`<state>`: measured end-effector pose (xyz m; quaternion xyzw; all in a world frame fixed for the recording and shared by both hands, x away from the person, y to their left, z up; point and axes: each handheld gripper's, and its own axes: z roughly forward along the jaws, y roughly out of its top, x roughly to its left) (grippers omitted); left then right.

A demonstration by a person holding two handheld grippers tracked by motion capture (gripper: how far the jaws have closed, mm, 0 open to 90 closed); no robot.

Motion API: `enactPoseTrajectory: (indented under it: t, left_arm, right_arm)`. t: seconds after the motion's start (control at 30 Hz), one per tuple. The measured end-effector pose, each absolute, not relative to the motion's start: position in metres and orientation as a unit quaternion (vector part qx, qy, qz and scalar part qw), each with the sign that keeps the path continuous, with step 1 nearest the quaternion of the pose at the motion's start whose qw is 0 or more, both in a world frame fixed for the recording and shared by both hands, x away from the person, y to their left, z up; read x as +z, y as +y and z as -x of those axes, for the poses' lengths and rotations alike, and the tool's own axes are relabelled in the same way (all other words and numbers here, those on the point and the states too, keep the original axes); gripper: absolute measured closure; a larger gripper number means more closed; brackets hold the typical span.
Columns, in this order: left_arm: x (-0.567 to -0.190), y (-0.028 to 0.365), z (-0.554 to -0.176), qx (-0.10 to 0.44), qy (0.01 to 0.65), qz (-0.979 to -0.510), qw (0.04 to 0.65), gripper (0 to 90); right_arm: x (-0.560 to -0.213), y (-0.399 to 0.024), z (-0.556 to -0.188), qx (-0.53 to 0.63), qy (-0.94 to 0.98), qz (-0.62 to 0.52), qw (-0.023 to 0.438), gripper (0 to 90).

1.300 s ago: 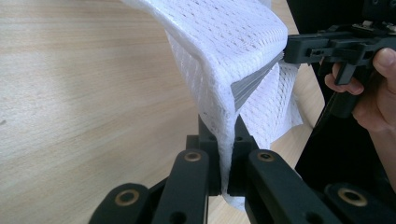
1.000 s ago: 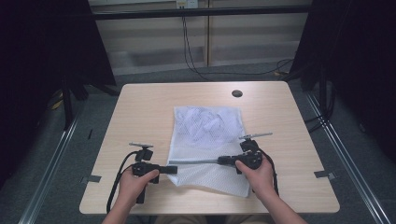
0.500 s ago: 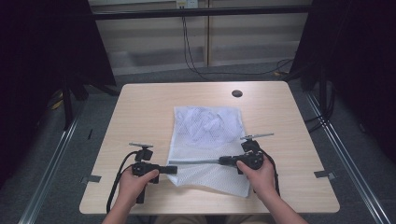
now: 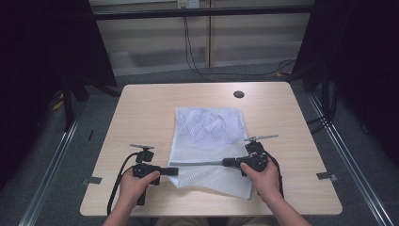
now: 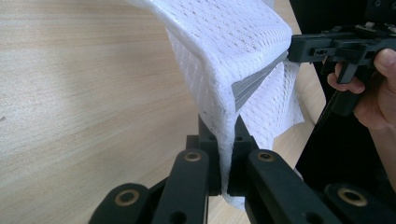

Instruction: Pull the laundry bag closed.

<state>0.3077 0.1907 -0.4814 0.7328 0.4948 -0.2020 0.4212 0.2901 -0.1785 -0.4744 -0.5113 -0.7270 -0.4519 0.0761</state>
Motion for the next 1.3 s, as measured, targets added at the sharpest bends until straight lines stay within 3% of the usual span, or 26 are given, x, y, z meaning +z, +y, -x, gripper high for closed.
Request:
enactPoseTrajectory:
  t: [1.3]
  left_arm:
    - [-0.482,0.191,-0.307,-0.201,0.499,-0.733,0.417,88.6]
  right_arm:
    - [-0.478,-0.192,-0.288,-0.454,-0.720,0.519,0.079,86.7]
